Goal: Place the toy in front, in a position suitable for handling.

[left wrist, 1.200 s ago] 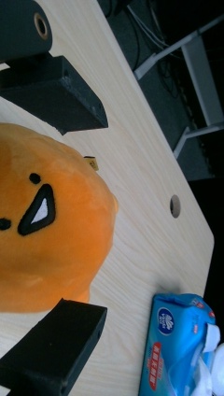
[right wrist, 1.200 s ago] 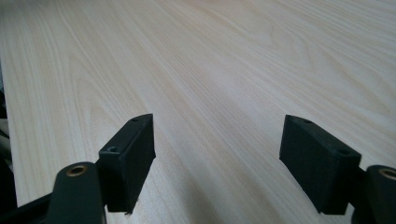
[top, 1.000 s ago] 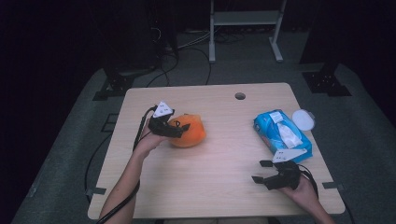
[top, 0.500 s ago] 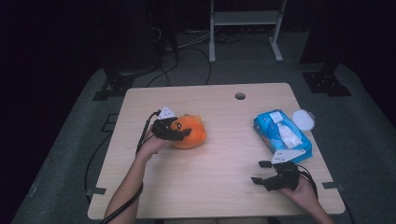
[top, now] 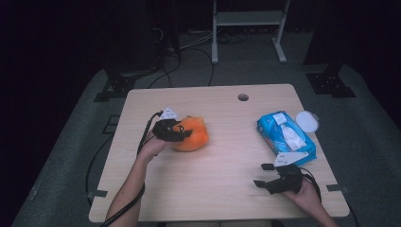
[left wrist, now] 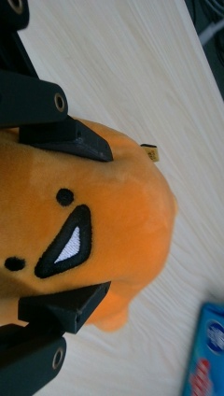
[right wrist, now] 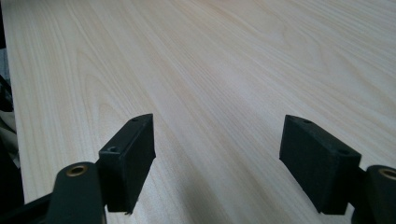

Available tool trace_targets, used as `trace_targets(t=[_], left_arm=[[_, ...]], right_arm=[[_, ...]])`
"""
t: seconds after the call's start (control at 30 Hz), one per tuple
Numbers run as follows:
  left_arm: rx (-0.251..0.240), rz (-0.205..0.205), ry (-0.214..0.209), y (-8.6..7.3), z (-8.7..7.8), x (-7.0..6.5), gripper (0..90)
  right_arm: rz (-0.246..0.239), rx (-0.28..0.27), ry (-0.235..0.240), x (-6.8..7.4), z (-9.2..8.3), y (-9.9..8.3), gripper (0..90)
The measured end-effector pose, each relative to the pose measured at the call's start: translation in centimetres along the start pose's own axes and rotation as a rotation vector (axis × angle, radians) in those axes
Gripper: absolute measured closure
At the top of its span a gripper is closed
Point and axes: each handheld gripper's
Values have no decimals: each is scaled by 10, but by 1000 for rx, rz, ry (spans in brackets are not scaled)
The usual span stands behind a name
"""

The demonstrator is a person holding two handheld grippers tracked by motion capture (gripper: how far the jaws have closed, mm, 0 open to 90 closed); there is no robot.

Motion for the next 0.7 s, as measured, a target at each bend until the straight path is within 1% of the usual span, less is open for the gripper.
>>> trace_targets(t=[0.07, 0.1, 0.13, 0.2, 0.27, 0.3, 0.37, 0.43, 0.5, 0.57, 0.67, 0.7], left_arm=[[-11, -14, 1, -1, -1, 2, 391], [-20, -30, 0, -2, -1, 3, 400], [-25, -36, -1, -2, -1, 4, 408], [-35, -55, -13, -2, -2, 5, 424], [-35, -56, -15, -2, -2, 5, 425], [-31, -46, -11, -2, -4, 5, 425], [-32, -50, -9, -1, -5, 4, 426], [-32, -49, -17, 0, -6, 3, 429], [-34, -58, -23, 0, -7, 3, 436], [-37, -76, -29, 1, -8, 4, 441], [-40, -85, -27, 3, -10, 5, 446], [-59, -94, -32, 5, -14, 5, 447]], right_arm=[[2, 0, 0, 0, 0, 0, 253], [1, -1, 0, 0, 0, 0, 253], [3, 1, 0, 0, 0, 0, 253], [4, 1, 1, 0, 1, 0, 253], [4, 3, 1, 0, 1, 0, 254], [3, 5, 0, 0, 1, 0, 253], [6, 2, 0, -1, 1, 0, 253], [7, -2, -2, -1, 0, 0, 253], [10, -4, -1, -1, 0, 0, 253], [8, -3, -1, -1, 0, 0, 253], [9, 0, 1, -1, 1, 0, 253], [5, 3, 0, -1, 2, 1, 253]])
Point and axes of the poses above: each handheld gripper's, and its own axes: z roughly forward along the jaws, y roughly out of its top, x roughly to its left, and after that the axes turned 10 degrees about x, right-handed
